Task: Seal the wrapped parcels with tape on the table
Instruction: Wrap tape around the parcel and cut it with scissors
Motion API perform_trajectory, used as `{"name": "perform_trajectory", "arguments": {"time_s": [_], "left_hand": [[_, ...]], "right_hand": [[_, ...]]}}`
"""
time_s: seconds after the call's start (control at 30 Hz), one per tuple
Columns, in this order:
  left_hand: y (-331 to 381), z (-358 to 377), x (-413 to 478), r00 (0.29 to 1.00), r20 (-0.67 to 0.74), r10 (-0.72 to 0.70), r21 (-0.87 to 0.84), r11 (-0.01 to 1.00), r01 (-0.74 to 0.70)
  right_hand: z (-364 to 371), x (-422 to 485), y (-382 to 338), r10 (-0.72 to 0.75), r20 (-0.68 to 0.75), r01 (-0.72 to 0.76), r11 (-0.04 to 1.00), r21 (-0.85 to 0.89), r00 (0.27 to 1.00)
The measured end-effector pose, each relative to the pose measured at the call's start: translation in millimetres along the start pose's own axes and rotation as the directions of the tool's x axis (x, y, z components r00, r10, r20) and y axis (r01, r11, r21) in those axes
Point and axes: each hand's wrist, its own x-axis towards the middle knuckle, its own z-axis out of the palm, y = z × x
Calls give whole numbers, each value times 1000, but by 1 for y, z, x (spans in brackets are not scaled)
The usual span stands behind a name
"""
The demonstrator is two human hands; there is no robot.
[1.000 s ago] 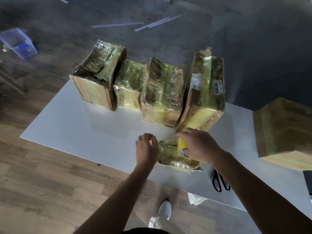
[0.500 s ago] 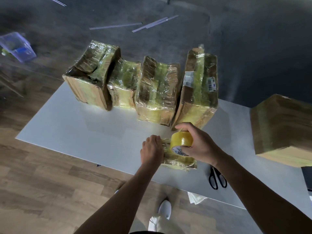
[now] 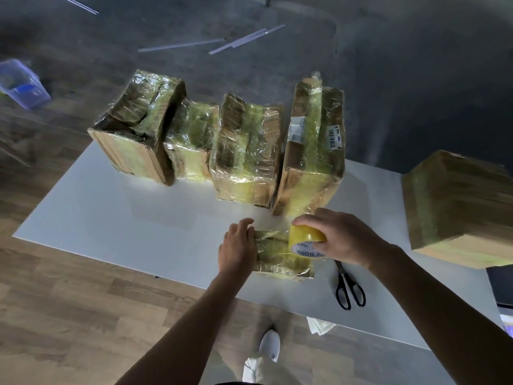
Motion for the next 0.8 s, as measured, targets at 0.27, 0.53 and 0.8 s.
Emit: {"name": "perform_trajectory", "arguments": {"time_s": [0.27, 0.53, 0.8], "left_hand": [[-22, -26, 0, 782, 417, 463, 182, 801, -571], [-27, -19, 5, 809, 297, 508, 208, 792, -574], [-35, -20, 7, 758, 290, 585, 210, 734, -647]], "right_hand": [[16, 1, 2, -17, -44, 22, 994, 104, 999], [28, -11, 17, 43, -94, 5, 888, 459, 995], [12, -17, 24, 44, -119, -14, 969, 246, 992]]}}
